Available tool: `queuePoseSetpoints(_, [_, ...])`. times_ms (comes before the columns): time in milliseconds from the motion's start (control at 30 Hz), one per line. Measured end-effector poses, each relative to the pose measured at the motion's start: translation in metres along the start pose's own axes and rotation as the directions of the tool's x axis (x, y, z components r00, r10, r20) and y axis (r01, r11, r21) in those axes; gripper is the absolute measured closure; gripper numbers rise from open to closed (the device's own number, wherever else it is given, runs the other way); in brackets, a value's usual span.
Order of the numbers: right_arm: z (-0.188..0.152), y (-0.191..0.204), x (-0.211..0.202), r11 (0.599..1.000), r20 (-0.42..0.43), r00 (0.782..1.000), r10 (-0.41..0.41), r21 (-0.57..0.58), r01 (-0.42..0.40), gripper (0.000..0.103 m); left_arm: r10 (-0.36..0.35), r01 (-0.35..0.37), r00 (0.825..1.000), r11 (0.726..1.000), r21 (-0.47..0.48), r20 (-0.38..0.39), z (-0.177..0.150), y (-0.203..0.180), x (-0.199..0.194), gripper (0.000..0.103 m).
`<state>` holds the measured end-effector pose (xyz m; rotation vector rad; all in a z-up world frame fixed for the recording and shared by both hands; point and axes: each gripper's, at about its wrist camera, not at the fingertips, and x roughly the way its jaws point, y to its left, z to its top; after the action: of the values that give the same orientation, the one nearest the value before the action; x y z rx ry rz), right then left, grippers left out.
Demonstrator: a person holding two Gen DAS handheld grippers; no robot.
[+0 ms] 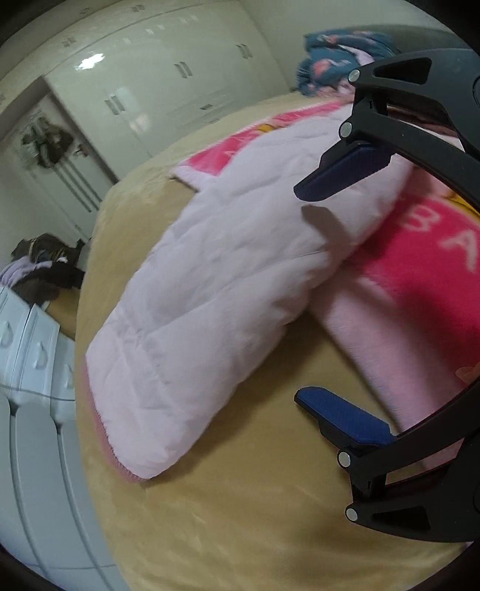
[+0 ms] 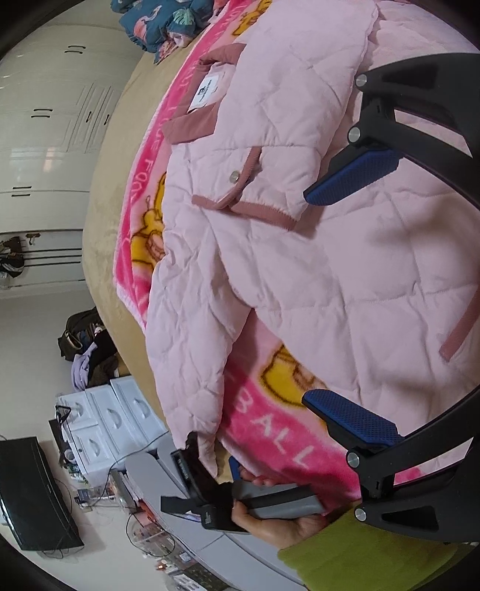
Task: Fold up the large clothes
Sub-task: 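Move the left gripper to the other sleeve and grasp its cuff, then lift the sleeve with the left gripper and fold it across the jacket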
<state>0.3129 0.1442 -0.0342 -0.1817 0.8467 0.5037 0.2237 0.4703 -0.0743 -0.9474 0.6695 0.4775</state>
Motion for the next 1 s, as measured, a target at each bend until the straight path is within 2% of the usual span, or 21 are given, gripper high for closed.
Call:
queuePoseSetpoints(300, [-0.008, -0.023, -0.009, 0.999, 0.000, 1.000, -0.029, 0.039, 0.029, 0.004, -0.004, 0.008, 0.998, 0.997, -0.077, 0.058, 0.027, 0.004, 0.013, 0.009])
queuePoseSetpoints(433, [-0.011, -0.035, -0.023, 0.997, 0.012, 0.999, -0.050, 0.058, 0.049, 0.004, 0.002, 0.004, 0.998, 0.994, -0.106, 0.055, 0.040, 0.009, 0.022, 0.009])
queuePoseSetpoints(500, [-0.012, -0.043, -0.031, 0.995, 0.024, 0.997, -0.070, 0.068, 0.069, 0.004, 0.046, -0.041, 0.997, 0.995, -0.086, 0.055, 0.042, 0.007, 0.021, 0.025])
queuePoseSetpoints(533, [-0.012, -0.046, -0.034, 0.994, 0.028, 0.997, -0.078, 0.072, 0.076, 0.004, 0.057, -0.052, 0.997, 0.995, -0.081, 0.054, 0.042, 0.007, 0.021, 0.042])
queuePoseSetpoints(567, [-0.013, -0.049, -0.037, 0.993, 0.033, 0.996, -0.085, 0.080, 0.082, 0.004, 0.055, -0.051, 0.997, 0.995, -0.080, 0.052, 0.042, 0.008, 0.020, 0.053])
queuePoseSetpoints(633, [-0.015, -0.056, -0.043, 0.991, 0.039, 0.995, -0.090, 0.102, 0.085, 0.004, 0.029, -0.025, 0.998, 0.997, -0.077, 0.053, 0.043, 0.010, 0.017, 0.067])
queuePoseSetpoints(700, [-0.019, -0.062, -0.048, 0.989, 0.041, 0.994, -0.097, 0.118, 0.091, 0.004, 0.015, -0.013, 0.997, 0.999, -0.038, 0.070, 0.045, 0.006, 0.008, 0.077])
queuePoseSetpoints(800, [-0.023, -0.070, -0.054, 0.986, 0.042, 0.994, -0.104, 0.138, 0.097, 0.004, -0.003, 0.001, 0.996, 1.000, 0.016, 0.093, 0.045, -0.007, -0.004, 0.088])
queuePoseSetpoints(1000, [-0.035, -0.086, -0.069, 0.977, 0.043, 0.992, -0.116, 0.185, 0.106, 0.004, -0.054, 0.042, 0.988, 0.995, 0.085, 0.146, 0.044, -0.036, -0.039, 0.091])
